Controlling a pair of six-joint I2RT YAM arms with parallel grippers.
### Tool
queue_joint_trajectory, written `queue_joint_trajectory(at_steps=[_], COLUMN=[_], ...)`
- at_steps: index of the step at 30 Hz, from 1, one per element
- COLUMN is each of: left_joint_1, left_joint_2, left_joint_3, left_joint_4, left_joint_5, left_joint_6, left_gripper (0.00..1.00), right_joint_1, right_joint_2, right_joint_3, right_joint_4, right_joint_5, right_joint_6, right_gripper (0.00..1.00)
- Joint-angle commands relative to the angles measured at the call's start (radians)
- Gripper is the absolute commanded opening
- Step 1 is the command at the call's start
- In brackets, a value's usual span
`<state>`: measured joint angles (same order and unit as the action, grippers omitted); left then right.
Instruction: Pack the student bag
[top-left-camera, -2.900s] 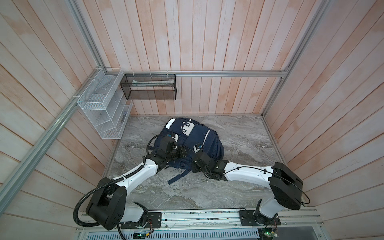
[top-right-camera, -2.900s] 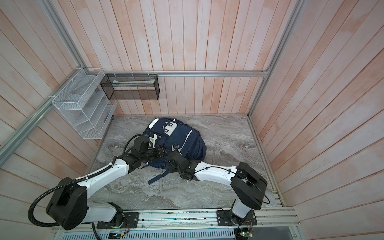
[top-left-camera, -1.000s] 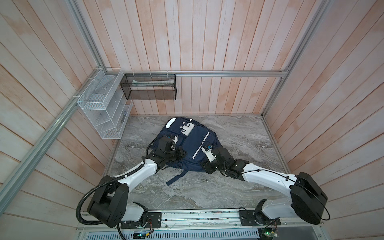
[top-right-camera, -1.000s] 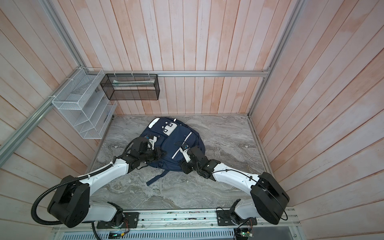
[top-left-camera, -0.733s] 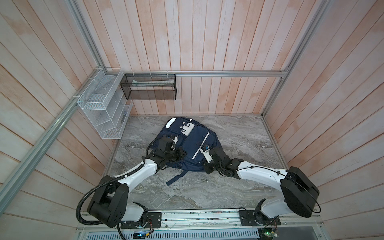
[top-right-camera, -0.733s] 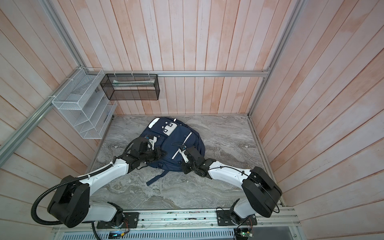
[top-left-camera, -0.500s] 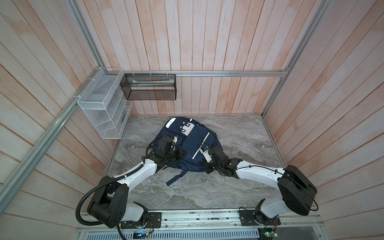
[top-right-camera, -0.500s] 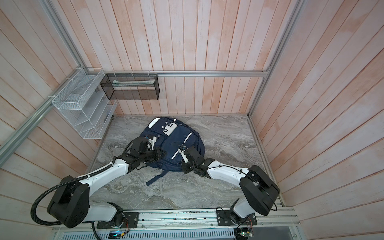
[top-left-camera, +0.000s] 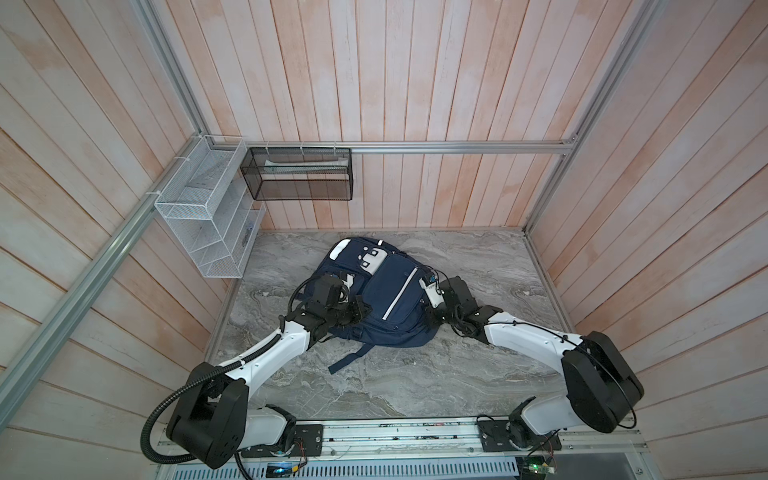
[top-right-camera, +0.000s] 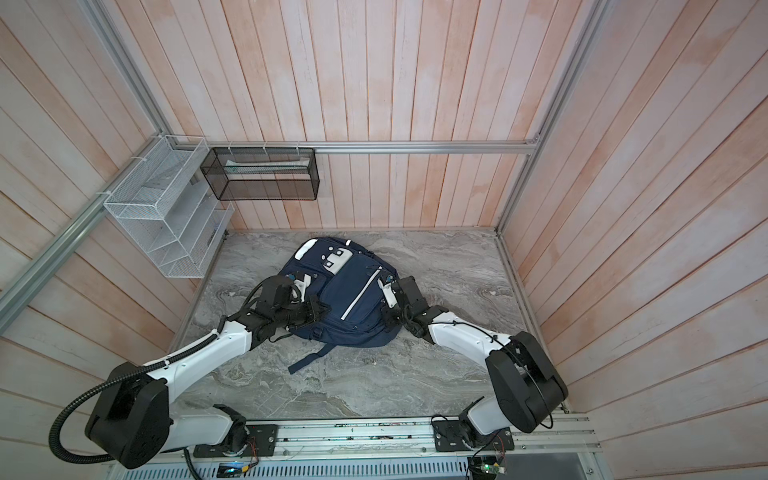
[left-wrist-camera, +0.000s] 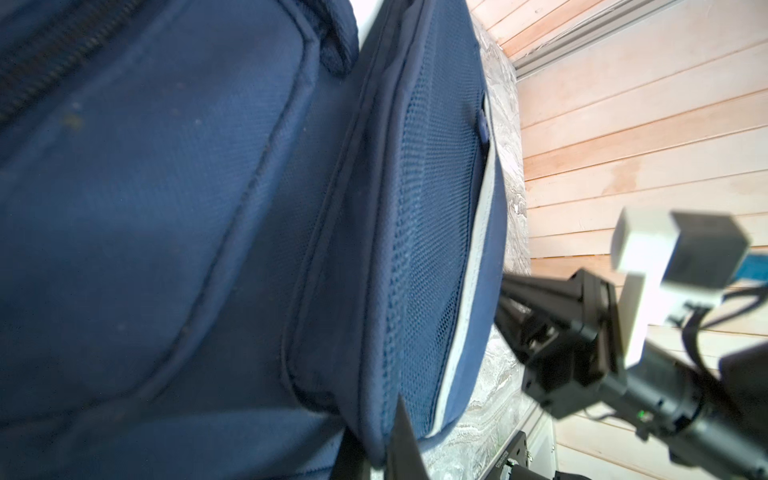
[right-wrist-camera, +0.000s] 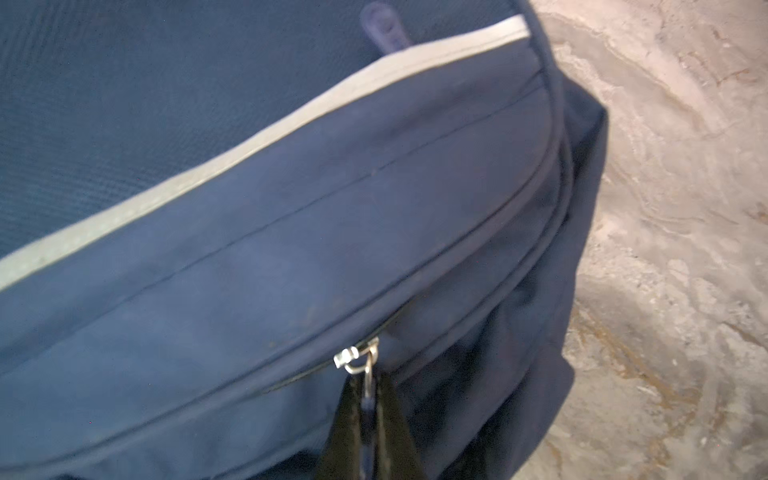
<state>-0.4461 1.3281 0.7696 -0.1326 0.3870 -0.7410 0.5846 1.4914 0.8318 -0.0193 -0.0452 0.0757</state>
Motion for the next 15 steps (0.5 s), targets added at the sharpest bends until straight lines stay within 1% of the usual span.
queue_joint_trajectory(at_steps=[1,3,5,7,11,12,13,15], left_joint_1=[0.032,0.067,0.120,0.162,0.197,0.206,0.212,0.232], left_joint_2=[-0.013,-0.009,0.001,0.012,0.067,0.091,0.117,0.155], left_joint_3=[-0.013,-0.011,-0.002,0.017,0.111,0.143,0.172,0.219], left_joint_4=[0.007,0.005,0.009,0.020,0.011,0.012,0.015,0.016], left_joint_5=[-0.011,-0.003,0.029,0.053,0.039,0.043,0.041,0.051], left_joint_6=[0.044,0.056,0.065,0.070,0.090,0.093,0.097,0.090], left_gripper=[0.00,0.00,0.00,0.00,0.01,0.01,0.03,0.07], right_joint_1=[-0.051,-0.041,0.000,0.055,0.191,0.229,0.267,0.337], right_joint_2=[0.061,0.064,0.020,-0.048,-0.156,-0.163,-0.156,-0.109], right_joint_3=[0.088,0.106,0.082,0.040,-0.039,-0.052,-0.056,-0.026], right_joint_4=[-0.056,-0.097,-0.129,-0.154,-0.172,-0.154,-0.133,-0.102], right_joint_5=[0.084,0.067,0.088,0.092,0.044,0.015,-0.010,-0.008], right_joint_6=[-0.053,-0.055,-0.044,-0.019,0.045,0.067,0.096,0.140], right_gripper=[0.00,0.00,0.00,0.00,0.00,0.00,0.00,0.00])
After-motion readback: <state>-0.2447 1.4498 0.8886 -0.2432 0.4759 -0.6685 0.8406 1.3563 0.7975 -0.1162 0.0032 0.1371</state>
